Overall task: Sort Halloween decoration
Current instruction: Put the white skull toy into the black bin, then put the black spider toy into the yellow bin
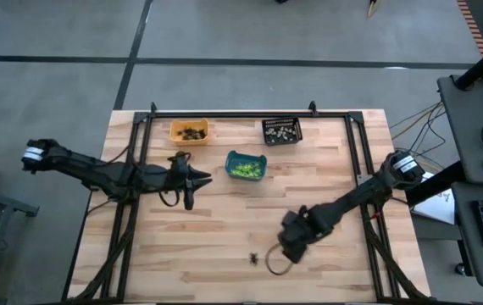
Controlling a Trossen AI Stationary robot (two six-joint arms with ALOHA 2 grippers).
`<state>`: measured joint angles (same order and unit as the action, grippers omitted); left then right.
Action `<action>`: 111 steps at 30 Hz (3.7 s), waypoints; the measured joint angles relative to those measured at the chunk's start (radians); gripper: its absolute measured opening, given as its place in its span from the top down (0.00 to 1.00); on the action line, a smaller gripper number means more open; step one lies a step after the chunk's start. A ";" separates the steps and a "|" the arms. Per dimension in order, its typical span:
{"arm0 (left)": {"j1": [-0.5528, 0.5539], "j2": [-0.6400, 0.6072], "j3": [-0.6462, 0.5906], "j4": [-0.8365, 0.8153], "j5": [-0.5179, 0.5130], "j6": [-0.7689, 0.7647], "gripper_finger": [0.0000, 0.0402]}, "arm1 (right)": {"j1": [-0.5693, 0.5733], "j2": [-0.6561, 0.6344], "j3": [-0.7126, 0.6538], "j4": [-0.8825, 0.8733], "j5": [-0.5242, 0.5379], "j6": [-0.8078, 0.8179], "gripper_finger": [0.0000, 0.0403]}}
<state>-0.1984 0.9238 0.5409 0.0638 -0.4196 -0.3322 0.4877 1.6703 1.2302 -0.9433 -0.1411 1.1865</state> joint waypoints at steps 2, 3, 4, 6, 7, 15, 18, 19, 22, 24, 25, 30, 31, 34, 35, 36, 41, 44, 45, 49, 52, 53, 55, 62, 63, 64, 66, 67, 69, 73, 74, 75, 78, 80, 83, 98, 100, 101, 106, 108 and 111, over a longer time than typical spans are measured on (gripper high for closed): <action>-0.002 0.010 0.002 0.005 -0.001 0.005 0.85 | 0.035 0.000 -0.005 -0.070 -0.017 -0.091 0.62; -0.002 0.015 0.002 0.004 -0.002 0.005 0.85 | 0.056 0.000 -0.005 -0.087 -0.016 -0.187 0.62; -0.002 0.021 0.002 0.005 -0.002 0.005 0.85 | 0.081 0.000 -0.007 -0.087 -0.014 -0.279 0.62; -0.001 0.031 0.002 0.003 -0.008 0.009 0.85 | 0.137 0.000 -0.007 -0.083 0.018 -0.419 0.63; -0.001 0.036 0.002 0.003 -0.015 0.009 0.85 | 0.161 0.000 -0.008 -0.084 0.048 -0.461 0.63; 0.001 0.067 0.002 0.007 -0.051 0.015 0.85 | 0.230 0.000 -0.023 -0.047 0.150 -0.547 0.67; 0.000 0.078 0.002 0.008 -0.070 0.020 0.85 | 0.230 0.000 -0.045 -0.006 0.153 -0.553 0.67; 0.000 0.080 0.002 0.009 -0.071 0.020 0.85 | 0.228 0.000 -0.057 0.005 0.153 -0.557 0.67; 0.000 0.086 0.003 0.012 -0.071 0.020 0.85 | 0.227 0.000 -0.095 0.044 0.155 -0.560 0.67; 0.000 0.087 0.003 0.013 -0.070 0.020 0.85 | 0.227 0.000 -0.125 0.099 0.156 -0.564 0.67; 0.000 0.087 0.003 0.013 -0.070 0.020 0.85 | 0.227 0.000 -0.141 0.130 0.156 -0.567 0.67; 0.000 0.085 0.003 0.015 -0.071 0.020 0.85 | 0.220 0.000 -0.196 0.229 0.160 -0.570 0.69; 0.000 0.085 0.003 0.016 -0.071 0.020 0.85 | 0.216 0.000 -0.205 0.239 0.161 -0.570 0.69; 0.000 0.085 0.003 0.024 -0.071 0.020 0.85 | 0.203 0.000 -0.231 0.287 0.162 -0.583 0.71; 0.000 0.085 0.004 0.026 -0.071 0.020 0.85 | 0.199 0.000 -0.240 0.302 0.161 -0.591 0.72; 0.000 0.085 0.004 0.027 -0.071 0.020 0.85 | 0.197 0.000 -0.245 0.310 0.160 -0.599 0.73; 0.000 0.085 0.004 0.032 -0.071 0.014 0.85 | 0.183 -0.001 -0.255 0.319 0.154 -0.604 0.82; 0.000 0.085 0.004 0.040 -0.071 0.009 0.85 | 0.180 -0.002 -0.255 0.318 0.154 -0.605 0.91; 0.000 0.085 0.004 0.046 -0.071 0.009 0.85 | 0.179 -0.002 -0.255 0.317 0.154 -0.606 0.93; 0.000 0.085 0.004 0.075 -0.071 0.008 0.85 | 0.165 -0.010 -0.242 0.314 0.163 -0.608 0.96; 0.000 0.085 0.004 0.084 -0.071 0.008 0.85 | 0.136 -0.029 -0.226 0.313 0.192 -0.602 0.97; 0.000 0.085 0.004 0.087 -0.071 0.006 0.85 | 0.123 -0.039 -0.219 0.313 0.210 -0.599 0.97; 0.000 0.088 0.004 0.096 -0.070 0.000 0.85 | 0.092 -0.063 -0.202 0.319 0.252 -0.599 0.97; -0.002 0.135 0.004 0.131 -0.069 0.002 0.85 | -0.097 -0.122 -0.138 0.325 0.476 -0.687 0.97; -0.001 0.144 0.004 0.139 -0.070 0.002 0.85 | -0.137 -0.127 -0.128 0.330 0.502 -0.709 0.97; -0.002 0.152 0.004 0.148 -0.069 0.003 0.85 | -0.179 -0.130 -0.117 0.326 0.526 -0.728 0.97; -0.001 0.164 0.004 0.151 -0.069 0.004 0.85 | -0.270 -0.130 -0.092 0.328 0.585 -0.759 0.97; -0.002 0.172 0.004 0.162 -0.069 0.004 0.85 | -0.318 -0.130 -0.080 0.329 0.612 -0.778 0.97; -0.001 0.177 0.004 0.164 -0.069 0.005 0.85 | -0.418 -0.130 -0.060 0.328 0.641 -0.824 0.97; -0.001 0.180 0.004 0.158 -0.069 0.005 0.85 | -0.637 -0.129 -0.046 0.327 0.636 -0.898 0.97; -0.001 0.180 0.004 0.158 -0.069 0.005 0.85 | -0.689 -0.129 -0.046 0.328 0.633 -0.914 0.97; -0.001 0.179 0.004 0.161 -0.069 0.005 0.85 | -0.745 -0.127 -0.049 0.330 0.630 -0.921 0.97; -0.001 0.178 0.004 0.164 -0.069 0.012 0.85 | -0.896 -0.108 -0.055 0.333 0.545 -0.942 0.97; -0.001 0.178 0.004 0.167 -0.069 0.013 0.85 | -0.973 -0.089 -0.059 0.348 0.447 -0.952 0.97; -0.001 0.178 0.004 0.168 -0.069 0.019 0.85 | -1.047 -0.071 -0.058 0.375 0.322 -0.960 0.97; -0.001 0.178 0.004 0.165 -0.068 0.035 0.85 | -1.076 -0.066 -0.059 0.404 0.295 -0.963 0.97; -0.001 0.178 0.004 0.166 -0.068 0.035 0.85 | -1.075 -0.066 -0.059 0.404 0.290 -0.961 0.96; -0.001 0.178 0.004 0.166 -0.068 0.035 0.85 | -1.075 -0.066 -0.059 0.404 0.289 -0.958 0.96; -0.001 0.178 0.004 0.168 -0.068 0.035 0.85 | -1.075 -0.066 -0.059 0.404 0.289 -0.924 0.87; -0.001 0.178 0.004 0.168 -0.068 0.035 0.85 | -1.075 -0.066 -0.059 0.406 0.290 -0.924 0.82; -0.001 0.178 0.004 0.168 -0.068 0.035 0.85 | -1.075 -0.066 -0.059 0.407 0.290 -0.921 0.76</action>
<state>-0.1995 1.1019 0.5449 0.2317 -0.4873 -0.2974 -0.5876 1.6044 1.1709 -0.5363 0.1490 0.2653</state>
